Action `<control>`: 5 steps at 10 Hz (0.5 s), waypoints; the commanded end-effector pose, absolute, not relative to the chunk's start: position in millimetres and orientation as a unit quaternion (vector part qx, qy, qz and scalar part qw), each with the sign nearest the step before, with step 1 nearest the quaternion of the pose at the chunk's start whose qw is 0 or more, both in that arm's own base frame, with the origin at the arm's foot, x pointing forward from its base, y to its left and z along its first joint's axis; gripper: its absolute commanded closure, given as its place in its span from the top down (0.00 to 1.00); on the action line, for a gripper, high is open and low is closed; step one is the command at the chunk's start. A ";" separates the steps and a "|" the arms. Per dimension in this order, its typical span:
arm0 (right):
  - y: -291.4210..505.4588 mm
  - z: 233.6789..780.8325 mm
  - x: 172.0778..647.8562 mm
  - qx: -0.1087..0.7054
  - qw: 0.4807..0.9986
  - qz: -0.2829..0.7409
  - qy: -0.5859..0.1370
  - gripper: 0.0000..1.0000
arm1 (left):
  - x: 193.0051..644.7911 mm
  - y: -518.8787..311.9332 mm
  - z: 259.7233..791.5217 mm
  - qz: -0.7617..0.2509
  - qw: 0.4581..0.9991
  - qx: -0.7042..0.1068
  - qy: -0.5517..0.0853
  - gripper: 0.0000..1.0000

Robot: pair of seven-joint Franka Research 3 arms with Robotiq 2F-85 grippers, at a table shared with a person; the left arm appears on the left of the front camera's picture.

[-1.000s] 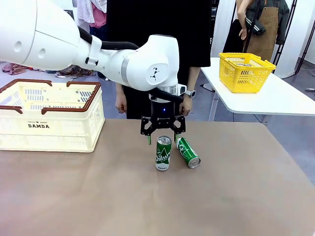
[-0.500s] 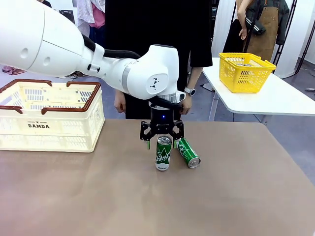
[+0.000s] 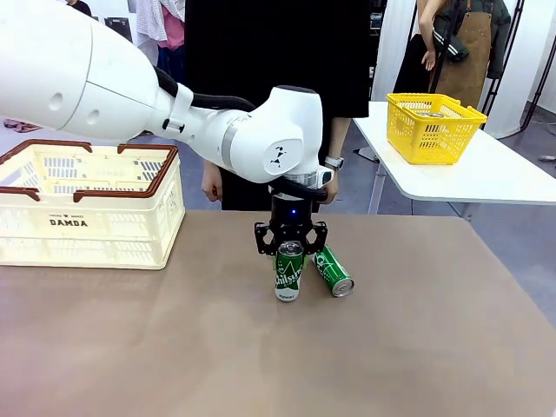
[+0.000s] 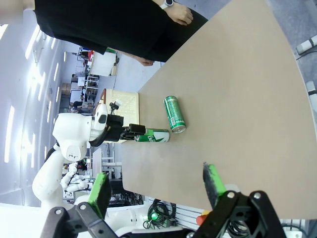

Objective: Place the drinks into the Shopping basket.
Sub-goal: Pick up one drink and place it into the Shopping basket.

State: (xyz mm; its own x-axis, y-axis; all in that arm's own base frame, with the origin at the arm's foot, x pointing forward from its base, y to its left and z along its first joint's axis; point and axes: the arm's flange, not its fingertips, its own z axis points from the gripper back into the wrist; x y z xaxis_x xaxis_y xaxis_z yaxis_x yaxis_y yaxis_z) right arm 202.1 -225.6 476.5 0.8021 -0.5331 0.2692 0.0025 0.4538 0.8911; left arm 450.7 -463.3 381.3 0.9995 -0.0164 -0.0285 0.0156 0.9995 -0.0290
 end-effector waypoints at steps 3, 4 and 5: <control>-227.0 478.3 202.4 0.500 0.805 -0.156 -0.278 1.00 | 451.2 -463.8 381.2 -0.011 1.000 -0.008 0.002 0.00; -227.0 478.3 202.4 0.500 0.805 -0.156 -0.278 1.00 | 449.8 -462.0 385.8 -0.013 1.000 -0.015 0.000 0.00; -227.0 478.3 202.4 0.500 0.805 -0.156 -0.278 1.00 | 446.2 -456.3 401.9 -0.014 1.000 -0.019 0.003 0.00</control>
State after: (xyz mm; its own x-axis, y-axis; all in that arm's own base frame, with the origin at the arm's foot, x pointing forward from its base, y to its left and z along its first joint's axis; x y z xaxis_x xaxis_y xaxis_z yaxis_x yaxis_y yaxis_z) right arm 202.1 -225.6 476.5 0.8021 -0.5331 0.2693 0.0025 0.4538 0.8911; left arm 450.3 -464.3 385.7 0.9996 -0.0219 -0.0186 0.0214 0.9993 -0.0300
